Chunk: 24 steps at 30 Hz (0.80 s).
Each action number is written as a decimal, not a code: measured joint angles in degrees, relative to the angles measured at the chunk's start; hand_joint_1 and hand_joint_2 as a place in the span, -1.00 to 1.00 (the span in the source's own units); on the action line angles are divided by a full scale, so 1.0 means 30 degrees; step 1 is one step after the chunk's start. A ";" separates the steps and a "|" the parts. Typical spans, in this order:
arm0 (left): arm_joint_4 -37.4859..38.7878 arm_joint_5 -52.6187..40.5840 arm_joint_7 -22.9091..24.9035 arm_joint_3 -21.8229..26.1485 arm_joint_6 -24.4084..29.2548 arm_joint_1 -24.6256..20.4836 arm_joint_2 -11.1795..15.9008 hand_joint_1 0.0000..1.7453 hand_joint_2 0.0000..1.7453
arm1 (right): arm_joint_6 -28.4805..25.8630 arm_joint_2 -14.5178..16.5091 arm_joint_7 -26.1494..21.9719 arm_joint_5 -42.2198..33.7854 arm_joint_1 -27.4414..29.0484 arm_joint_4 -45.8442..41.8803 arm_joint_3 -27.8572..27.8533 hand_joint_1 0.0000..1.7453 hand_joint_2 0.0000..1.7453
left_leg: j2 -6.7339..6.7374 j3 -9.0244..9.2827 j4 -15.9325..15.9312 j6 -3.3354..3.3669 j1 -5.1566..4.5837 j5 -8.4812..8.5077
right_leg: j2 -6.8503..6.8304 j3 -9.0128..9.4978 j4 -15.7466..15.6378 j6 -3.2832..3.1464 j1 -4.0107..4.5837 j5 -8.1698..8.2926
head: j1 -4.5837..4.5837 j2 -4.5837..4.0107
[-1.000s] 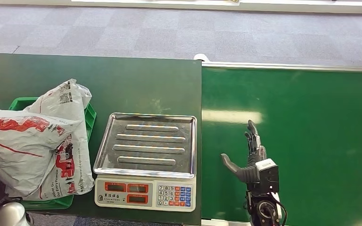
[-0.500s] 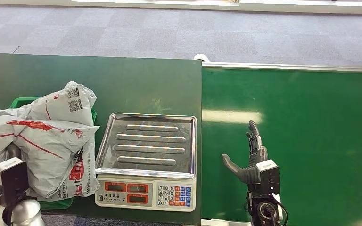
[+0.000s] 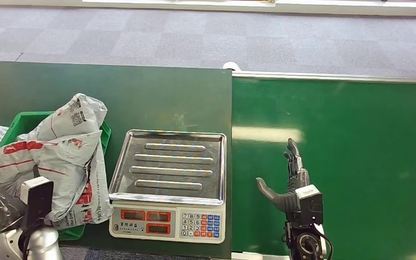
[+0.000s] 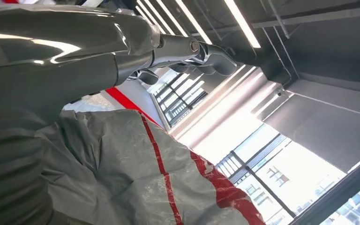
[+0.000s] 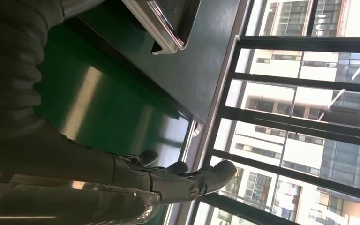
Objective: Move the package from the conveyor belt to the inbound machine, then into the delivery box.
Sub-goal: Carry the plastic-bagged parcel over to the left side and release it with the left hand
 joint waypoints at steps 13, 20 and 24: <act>0.2020 -0.6924 0.7560 -0.2361 0.0098 0.0074 0.0468 -1.00 1.00 | 0.0373 0.0069 0.0246 0.0246 0.0123 -0.0297 -0.0260 -1.00 1.00 | -0.0055 0.0026 0.0001 0.0002 -0.0003 0.0003 | -0.0055 0.0069 -0.0001 0.0002 -0.0004 -0.0002 | 0.0000 0.0000; 0.1578 -0.3275 0.3287 -0.2984 0.0120 0.0359 0.0656 -1.00 1.00 | 0.0594 0.0211 0.0288 0.0370 0.0060 -0.0311 -0.0406 -1.00 1.00 | -0.0084 0.0039 0.0000 0.0012 -0.0002 0.0030 | -0.0087 0.0093 -0.0001 -0.0001 -0.0001 0.0002 | 0.0002 0.0000; -0.0664 0.0952 0.0191 -0.1728 0.0117 0.0324 0.0441 -1.00 1.00 | 0.0544 0.0259 0.0153 0.0362 0.0074 -0.0277 -0.0423 -1.00 1.00 | -0.0041 0.0033 0.0000 0.0009 0.0001 0.0031 | -0.0044 0.0063 0.0002 -0.0006 0.0003 0.0012 | -0.0004 0.0000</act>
